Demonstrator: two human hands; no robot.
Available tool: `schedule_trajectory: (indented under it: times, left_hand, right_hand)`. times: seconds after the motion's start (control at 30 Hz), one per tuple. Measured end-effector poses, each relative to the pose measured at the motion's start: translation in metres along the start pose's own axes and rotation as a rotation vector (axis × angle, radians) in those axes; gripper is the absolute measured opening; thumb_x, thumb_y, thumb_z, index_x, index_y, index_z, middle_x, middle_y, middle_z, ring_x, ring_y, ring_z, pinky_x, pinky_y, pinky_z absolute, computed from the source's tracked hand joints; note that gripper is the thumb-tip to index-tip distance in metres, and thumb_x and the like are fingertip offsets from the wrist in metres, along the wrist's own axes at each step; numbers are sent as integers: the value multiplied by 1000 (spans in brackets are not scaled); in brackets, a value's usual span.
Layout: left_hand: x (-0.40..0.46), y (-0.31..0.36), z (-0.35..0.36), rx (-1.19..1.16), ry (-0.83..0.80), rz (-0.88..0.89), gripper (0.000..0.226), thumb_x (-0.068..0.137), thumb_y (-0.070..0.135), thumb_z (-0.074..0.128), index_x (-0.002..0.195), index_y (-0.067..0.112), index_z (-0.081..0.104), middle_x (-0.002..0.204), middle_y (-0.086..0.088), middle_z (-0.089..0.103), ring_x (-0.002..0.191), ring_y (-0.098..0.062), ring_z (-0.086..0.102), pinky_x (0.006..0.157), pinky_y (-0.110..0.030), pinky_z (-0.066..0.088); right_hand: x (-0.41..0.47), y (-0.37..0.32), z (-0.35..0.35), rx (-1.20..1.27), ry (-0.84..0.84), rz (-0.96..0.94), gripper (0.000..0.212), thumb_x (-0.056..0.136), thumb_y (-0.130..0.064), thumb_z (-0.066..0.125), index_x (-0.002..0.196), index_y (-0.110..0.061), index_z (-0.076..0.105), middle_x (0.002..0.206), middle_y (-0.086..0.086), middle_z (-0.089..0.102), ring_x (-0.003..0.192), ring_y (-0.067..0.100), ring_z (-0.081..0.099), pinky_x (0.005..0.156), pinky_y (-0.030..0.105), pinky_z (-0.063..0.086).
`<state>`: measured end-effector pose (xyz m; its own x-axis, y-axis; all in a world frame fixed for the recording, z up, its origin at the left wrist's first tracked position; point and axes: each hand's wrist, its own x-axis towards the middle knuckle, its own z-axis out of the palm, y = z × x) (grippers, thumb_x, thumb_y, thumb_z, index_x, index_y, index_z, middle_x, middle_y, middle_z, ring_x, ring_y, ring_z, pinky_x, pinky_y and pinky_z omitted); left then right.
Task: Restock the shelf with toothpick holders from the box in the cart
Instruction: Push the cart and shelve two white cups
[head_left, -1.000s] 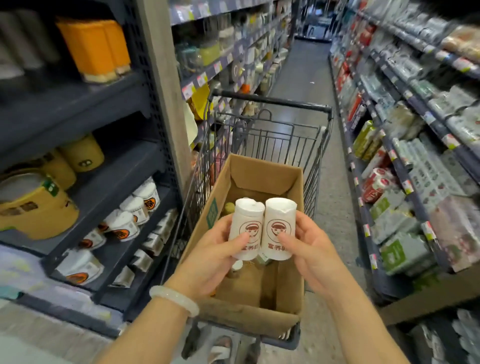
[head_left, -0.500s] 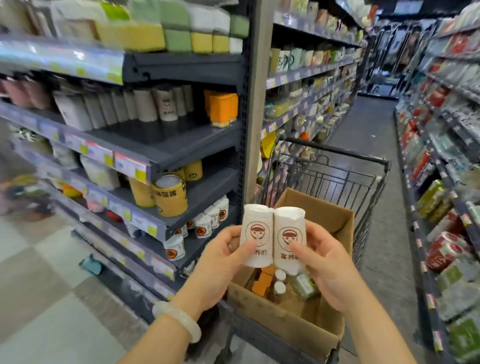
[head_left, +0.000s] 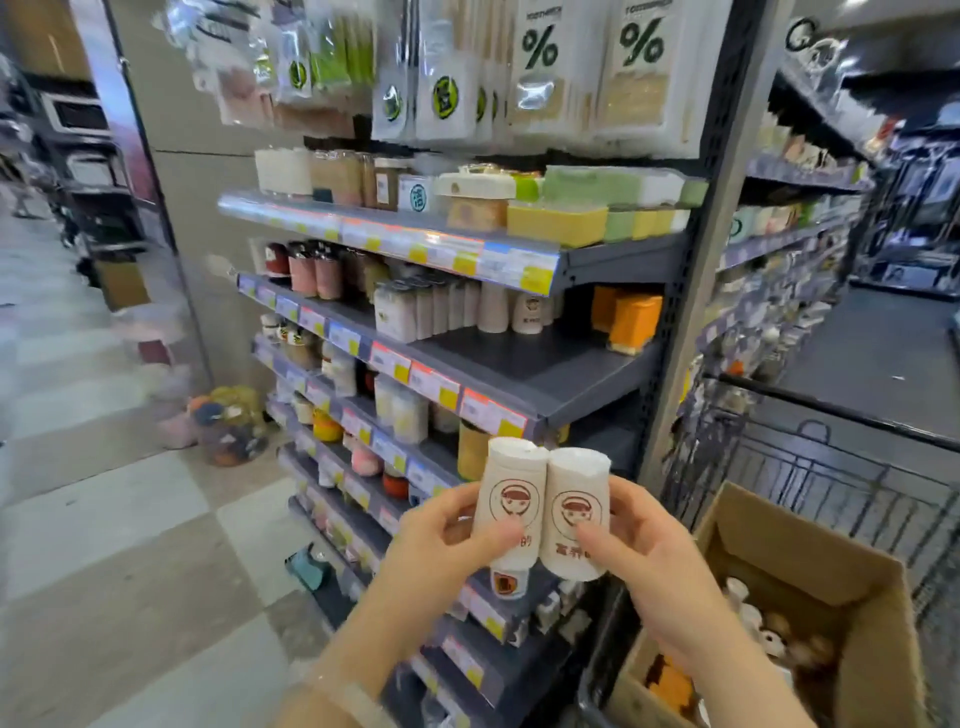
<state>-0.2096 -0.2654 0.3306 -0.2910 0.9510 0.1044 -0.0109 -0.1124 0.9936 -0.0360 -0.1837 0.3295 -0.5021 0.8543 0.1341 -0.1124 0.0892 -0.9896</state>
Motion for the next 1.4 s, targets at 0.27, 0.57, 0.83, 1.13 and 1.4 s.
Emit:
schedule_trajectory:
  times: [0.27,0.57,0.83,1.13,1.4]
  left_hand:
    - [-1,15,-112,30,15,-1,40,66,31,69,104,22,65,101,8,73,97,-10,68,79,-23,53]
    - [22,17,-182,18,-74,-28,28,79,2,69,104,15,65,98,2,74,89,-11,70,68,-15,53]
    - [82,27,-189,86,-109,36,26,81,19,70,106,23,66,98,11,73,92,-5,68,72,-19,54]
    - [170,45,-176,119,-156,133,23,81,18,71,103,22,67,98,10,73,91,-4,68,73,-15,53]
    - [216,36,-168,129,-140,186,32,80,20,72,110,17,64,101,7,71,90,-3,67,70,-12,52]
  right_hand:
    - [27,3,111,-66,-2,-47,55,62,-32,73,115,-26,59,107,-6,71,99,10,66,75,25,54]
    - [51,13,175,-82,86,-49,43,81,-7,70,118,-22,57,110,-3,68,97,9,66,69,21,54]
    - [101,4,177,-117,178,-114,46,78,-15,76,118,-25,58,110,-5,69,102,12,65,81,31,56]
    - [169,-21,160,-230,344,-238,40,78,-16,74,105,-38,55,107,-15,65,96,1,63,72,20,54]
    - [201,-19,149,-283,407,-259,39,81,-15,71,111,-32,52,109,-11,64,98,3,62,81,26,55]
